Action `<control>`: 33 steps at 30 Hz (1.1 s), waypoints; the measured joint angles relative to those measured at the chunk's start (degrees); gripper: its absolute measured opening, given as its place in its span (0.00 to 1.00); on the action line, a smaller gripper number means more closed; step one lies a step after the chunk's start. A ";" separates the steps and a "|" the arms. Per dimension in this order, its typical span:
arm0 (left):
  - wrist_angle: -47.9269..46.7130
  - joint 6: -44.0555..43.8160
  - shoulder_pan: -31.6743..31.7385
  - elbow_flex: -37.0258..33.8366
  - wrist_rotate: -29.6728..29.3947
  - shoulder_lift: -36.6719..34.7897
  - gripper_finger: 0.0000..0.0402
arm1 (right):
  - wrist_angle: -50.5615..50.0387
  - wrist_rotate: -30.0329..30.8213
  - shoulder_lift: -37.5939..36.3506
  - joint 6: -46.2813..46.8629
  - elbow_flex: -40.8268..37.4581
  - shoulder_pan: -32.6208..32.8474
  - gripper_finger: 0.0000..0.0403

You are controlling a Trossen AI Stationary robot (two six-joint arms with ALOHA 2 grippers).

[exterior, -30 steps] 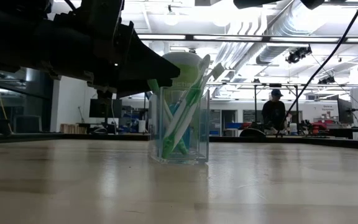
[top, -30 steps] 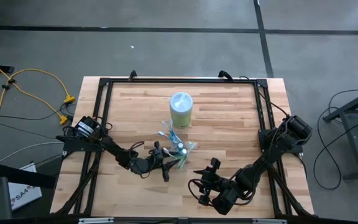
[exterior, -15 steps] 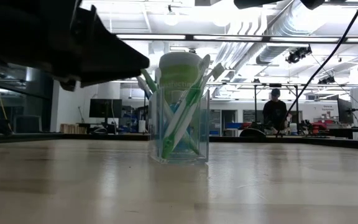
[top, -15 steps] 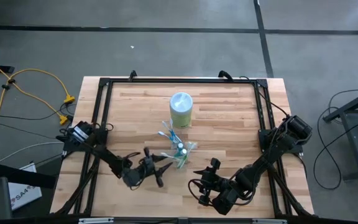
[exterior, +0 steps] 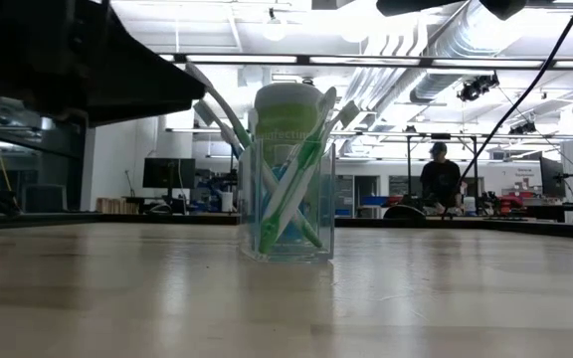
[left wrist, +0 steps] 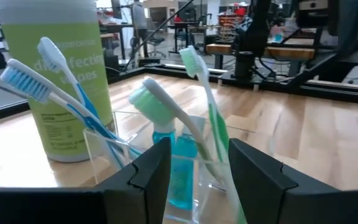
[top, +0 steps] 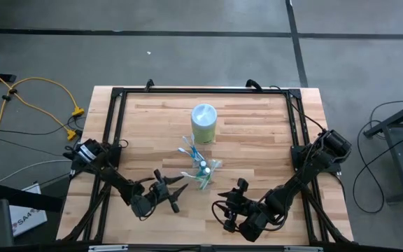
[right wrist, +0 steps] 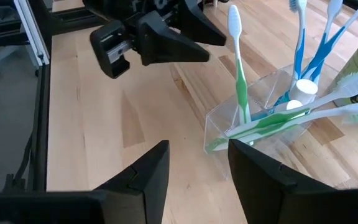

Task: Pick & Place toothbrushing station
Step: Return to Home Position

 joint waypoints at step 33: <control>12.04 23.94 -11.68 -0.02 -1.72 -8.81 0.39 | 0.90 -6.68 0.02 -0.37 -0.04 -1.47 0.39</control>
